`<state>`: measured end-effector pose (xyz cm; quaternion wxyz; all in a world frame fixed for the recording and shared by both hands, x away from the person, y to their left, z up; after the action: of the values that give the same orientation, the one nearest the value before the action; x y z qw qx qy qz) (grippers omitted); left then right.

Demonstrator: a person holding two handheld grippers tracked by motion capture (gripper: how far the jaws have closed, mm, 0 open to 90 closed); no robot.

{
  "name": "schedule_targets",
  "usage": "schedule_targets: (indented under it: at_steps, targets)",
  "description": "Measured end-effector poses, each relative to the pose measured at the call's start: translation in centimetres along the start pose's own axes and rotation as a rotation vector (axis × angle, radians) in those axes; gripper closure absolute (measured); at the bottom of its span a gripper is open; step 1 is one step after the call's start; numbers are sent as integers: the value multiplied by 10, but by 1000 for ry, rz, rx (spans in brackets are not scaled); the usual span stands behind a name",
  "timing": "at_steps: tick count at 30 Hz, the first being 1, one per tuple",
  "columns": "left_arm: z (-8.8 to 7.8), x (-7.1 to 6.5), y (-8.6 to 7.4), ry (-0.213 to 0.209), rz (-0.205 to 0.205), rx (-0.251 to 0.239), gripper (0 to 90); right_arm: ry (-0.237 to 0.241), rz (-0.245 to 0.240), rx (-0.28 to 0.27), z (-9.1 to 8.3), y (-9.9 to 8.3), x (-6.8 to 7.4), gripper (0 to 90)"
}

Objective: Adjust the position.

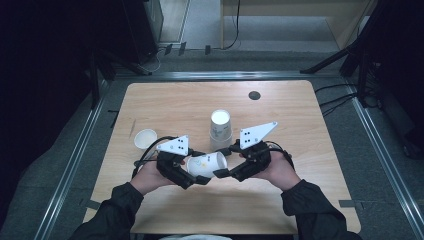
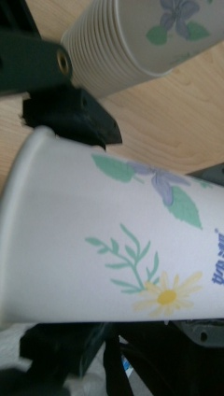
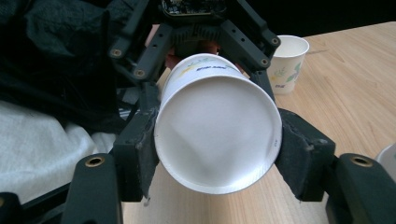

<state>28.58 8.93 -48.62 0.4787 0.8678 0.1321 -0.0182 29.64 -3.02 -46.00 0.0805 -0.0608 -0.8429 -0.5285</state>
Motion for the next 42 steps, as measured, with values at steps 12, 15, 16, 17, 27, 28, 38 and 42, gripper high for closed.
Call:
schedule_targets:
  at_steps: [12, 15, 16, 17, 27, 28, 38, 42]
  targets:
    - [1, 0, -9, -3, 25, 131, 248, -27, -16, 79, 5, -13, -2, 252]
    - [0, 3, -12, 20, 38, 173, 251, -41, -26, 110, 6, -19, -3, 252]
    - [1, 3, -13, 25, 42, 181, 253, -40, -27, 111, 6, -20, -4, 252]
    - [1, 4, -13, 23, 39, 193, 253, -43, -25, 120, 7, -21, -4, 252]
    - [14, 2, -20, -11, 22, 365, 253, -62, -23, 213, 18, -43, -8, 252]
    - [16, 2, -20, -13, 25, 377, 253, -60, -20, 220, 20, -45, -7, 251]
    - [30, -1, -25, -44, 63, 459, 253, -48, -23, 265, 32, -56, -3, 255]
    - [35, -2, -29, -47, 75, 486, 253, -36, -26, 286, 37, -60, -1, 268]
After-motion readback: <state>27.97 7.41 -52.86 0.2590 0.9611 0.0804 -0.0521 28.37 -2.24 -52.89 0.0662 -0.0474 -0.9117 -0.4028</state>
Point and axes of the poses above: each handheld gripper's, and its own axes: z roughly forward along the jaws, y roughly out of its top, x roughly to its left, the point moved 8 cm from there along z, roughly forward along the jaws, and after that the axes turned 1 degree about z, right-handed, at the moved point
